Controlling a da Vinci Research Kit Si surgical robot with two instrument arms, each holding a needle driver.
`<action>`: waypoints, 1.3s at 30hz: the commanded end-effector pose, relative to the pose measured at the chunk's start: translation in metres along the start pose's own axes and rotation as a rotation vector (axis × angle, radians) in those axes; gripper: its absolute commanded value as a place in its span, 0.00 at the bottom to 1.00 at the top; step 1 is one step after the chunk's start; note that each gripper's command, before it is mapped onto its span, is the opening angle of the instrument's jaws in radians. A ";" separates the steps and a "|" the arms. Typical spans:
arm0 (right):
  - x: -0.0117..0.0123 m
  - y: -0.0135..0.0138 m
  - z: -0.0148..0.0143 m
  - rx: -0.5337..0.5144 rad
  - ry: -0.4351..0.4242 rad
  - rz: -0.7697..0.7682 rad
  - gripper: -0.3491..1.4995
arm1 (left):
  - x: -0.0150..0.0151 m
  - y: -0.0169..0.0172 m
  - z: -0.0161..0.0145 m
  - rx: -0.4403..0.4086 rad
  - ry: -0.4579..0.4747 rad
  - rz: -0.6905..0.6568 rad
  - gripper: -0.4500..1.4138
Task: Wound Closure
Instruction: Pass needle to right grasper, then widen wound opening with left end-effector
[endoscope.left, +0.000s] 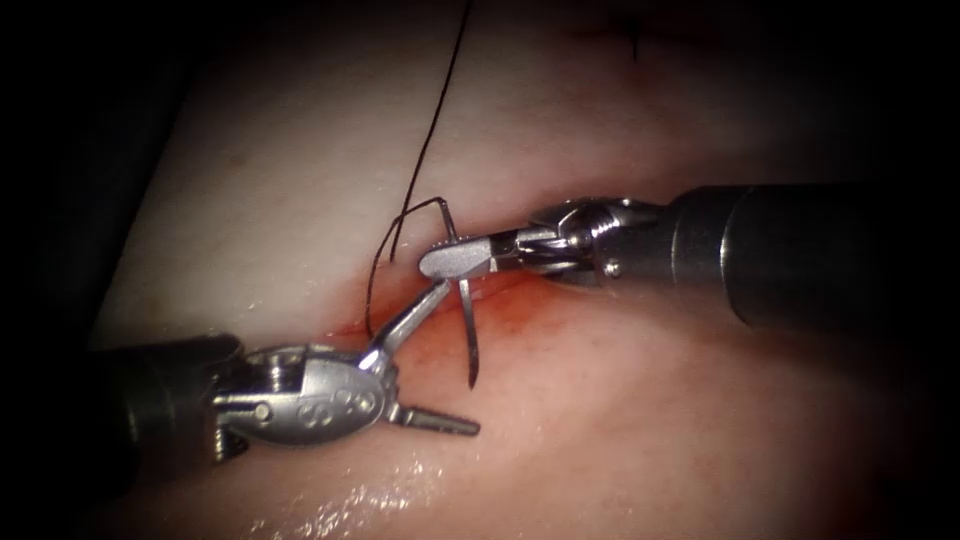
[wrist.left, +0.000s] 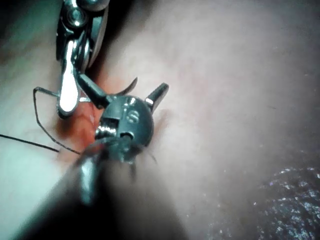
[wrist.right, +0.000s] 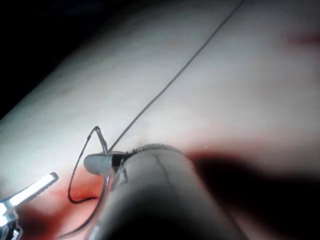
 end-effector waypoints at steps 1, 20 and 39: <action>0.0004 0.0007 0.0007 0.019 0.017 -0.039 0.00 | 0.0001 0.0001 0.0005 -0.008 0.011 -0.034 0.78; 0.0012 0.0013 0.0001 0.201 0.146 -0.399 0.00 | -0.0028 -0.0026 -0.0025 -0.144 -0.125 -0.166 0.00; 0.0024 -0.0014 -0.0001 0.269 0.205 -0.535 0.00 | -0.0095 -0.0044 0.0005 -0.163 -0.421 -0.212 0.00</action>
